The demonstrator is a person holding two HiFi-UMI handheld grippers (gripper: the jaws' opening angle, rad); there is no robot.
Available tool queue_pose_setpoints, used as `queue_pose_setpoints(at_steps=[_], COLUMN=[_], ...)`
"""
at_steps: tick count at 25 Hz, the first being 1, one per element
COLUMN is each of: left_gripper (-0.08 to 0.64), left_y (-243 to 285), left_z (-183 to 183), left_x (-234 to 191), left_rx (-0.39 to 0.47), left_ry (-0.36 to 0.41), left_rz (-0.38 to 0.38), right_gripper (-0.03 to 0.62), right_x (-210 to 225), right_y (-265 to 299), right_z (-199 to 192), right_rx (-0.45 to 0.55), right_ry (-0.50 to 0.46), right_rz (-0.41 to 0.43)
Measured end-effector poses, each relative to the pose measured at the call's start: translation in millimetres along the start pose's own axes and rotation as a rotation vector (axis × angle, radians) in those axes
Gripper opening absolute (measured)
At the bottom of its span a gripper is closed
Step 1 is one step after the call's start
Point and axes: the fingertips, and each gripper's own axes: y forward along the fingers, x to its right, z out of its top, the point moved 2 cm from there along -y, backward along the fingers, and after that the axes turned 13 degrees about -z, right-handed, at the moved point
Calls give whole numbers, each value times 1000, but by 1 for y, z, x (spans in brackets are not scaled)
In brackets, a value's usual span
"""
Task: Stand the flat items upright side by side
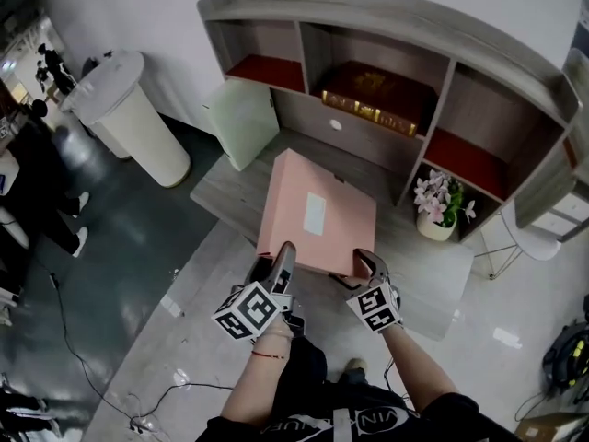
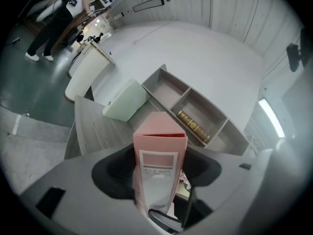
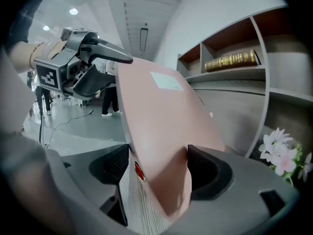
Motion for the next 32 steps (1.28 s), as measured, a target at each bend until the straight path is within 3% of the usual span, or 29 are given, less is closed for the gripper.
queue_pose_setpoints(at_steps=[6,13,20,32], left_gripper=[276,276,276,276], left_y=[14,24,41,65], left_z=[53,95,125,166], left_x=[-36,-80,-104,-121], left_rx=[-25,-15,-50,-101], left_ry=[71,52,74,181], left_rz=[-16,-11,-34,-79], right_gripper=[380,380,382,380], right_x=[-23,-40,-50,-60], right_y=[59,109,142,190], right_z=[36,65,82,110], right_rx=[12,6,-9,-4], right_ry=[34,22,65,139], right_rz=[3,8,-19,-46])
